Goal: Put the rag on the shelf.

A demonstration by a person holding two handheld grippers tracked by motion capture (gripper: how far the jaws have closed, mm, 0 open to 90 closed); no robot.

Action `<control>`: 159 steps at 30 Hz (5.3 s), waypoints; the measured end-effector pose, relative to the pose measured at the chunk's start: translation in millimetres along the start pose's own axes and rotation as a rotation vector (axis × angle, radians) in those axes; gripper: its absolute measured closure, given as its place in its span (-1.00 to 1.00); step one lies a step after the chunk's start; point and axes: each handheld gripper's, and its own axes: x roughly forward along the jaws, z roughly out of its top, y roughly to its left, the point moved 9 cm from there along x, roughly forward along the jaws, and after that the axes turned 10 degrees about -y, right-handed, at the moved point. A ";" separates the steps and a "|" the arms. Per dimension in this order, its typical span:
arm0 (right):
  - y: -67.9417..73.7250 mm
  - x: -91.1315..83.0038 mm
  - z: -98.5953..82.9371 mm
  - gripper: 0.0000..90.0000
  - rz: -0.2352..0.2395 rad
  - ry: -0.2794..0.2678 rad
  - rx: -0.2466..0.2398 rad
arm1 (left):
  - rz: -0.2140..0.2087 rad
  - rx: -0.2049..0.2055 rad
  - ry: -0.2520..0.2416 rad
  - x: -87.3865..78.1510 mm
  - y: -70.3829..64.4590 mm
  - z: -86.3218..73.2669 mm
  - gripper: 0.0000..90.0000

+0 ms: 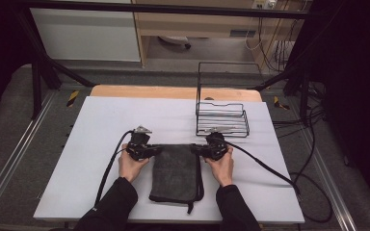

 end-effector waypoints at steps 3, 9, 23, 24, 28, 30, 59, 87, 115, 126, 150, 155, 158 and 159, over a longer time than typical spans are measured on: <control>3.8 -5.0 2.5 0.79 0.005 -0.019 -0.009 | -0.009 -0.004 -0.015 -3.5 -2.1 2.0 0.80; 11.0 -13.7 7.7 0.79 0.024 -0.059 -0.020 | -0.021 0.011 -0.052 -13.8 -6.5 5.6 0.80; 23.8 -30.1 14.4 0.79 0.045 -0.136 -0.053 | -0.038 0.022 -0.120 -31.3 -16.5 12.6 0.80; 24.4 -31.2 14.7 0.79 0.044 -0.140 -0.055 | -0.038 0.022 -0.120 -31.3 -16.5 12.6 0.80; 27.3 -36.0 16.8 0.79 0.049 -0.161 -0.060 | -0.038 0.033 -0.149 -39.1 -20.7 17.4 0.80; 29.4 -38.7 18.3 0.79 0.053 -0.172 -0.061 | -0.041 0.033 -0.152 -40.3 -21.5 18.3 0.80; 60.9 -84.0 57.5 0.79 0.039 -0.351 -0.177 | -0.071 0.066 -0.339 -81.4 -47.7 61.2 0.80; 72.5 -146.5 114.0 0.79 0.001 -0.583 -0.242 | -0.108 0.135 -0.553 -109.9 -92.0 132.3 0.80; 64.1 -209.4 161.0 0.79 -0.080 -0.796 -0.264 | -0.169 0.142 -0.709 -106.7 -134.3 201.0 0.80; 64.4 -226.3 185.5 0.79 -0.101 -0.851 -0.279 | -0.169 0.156 -0.763 -109.7 -144.7 229.7 0.80; 59.3 -262.3 237.7 0.79 -0.161 -0.937 -0.319 | -0.196 0.161 -0.863 -114.6 -169.6 287.8 0.80; 56.5 -266.2 248.1 0.79 -0.172 -0.944 -0.321 | -0.197 0.167 -0.874 -113.9 -170.9 295.8 0.80; 54.9 -266.6 252.8 0.79 -0.182 -0.946 -0.330 | -0.196 0.162 -0.877 -111.9 -170.3 301.1 0.80; 54.0 -266.8 254.3 0.79 -0.186 -0.947 -0.328 | -0.197 0.161 -0.879 -111.1 -170.1 303.0 0.80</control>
